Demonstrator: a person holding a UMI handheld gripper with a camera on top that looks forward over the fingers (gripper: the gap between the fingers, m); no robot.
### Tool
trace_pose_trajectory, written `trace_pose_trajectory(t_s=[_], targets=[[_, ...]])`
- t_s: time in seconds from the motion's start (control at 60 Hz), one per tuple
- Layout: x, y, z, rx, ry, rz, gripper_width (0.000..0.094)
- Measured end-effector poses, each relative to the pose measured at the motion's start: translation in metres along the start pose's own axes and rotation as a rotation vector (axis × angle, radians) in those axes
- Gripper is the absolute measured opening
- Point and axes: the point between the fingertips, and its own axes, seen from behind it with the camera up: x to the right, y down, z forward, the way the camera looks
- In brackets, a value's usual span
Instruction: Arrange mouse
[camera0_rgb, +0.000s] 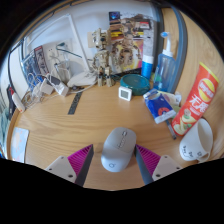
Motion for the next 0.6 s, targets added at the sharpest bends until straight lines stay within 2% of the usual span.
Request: trace_pose_trajectory(t_s=[0.2,0.433,0.467,0.6], targets=[[-0.01,-0.013,0.015,-0.012,-0.016,-0.072,0.0794],[-0.019,-0.018,0.019,0.006,-0.028,-0.085,0.0602],[-0.02,-0.018,0.019,0.009,-0.027,-0.084,0.0522],[-0.022,-0.016,0.018,0.002,-0.014,-0.08,0.0461]])
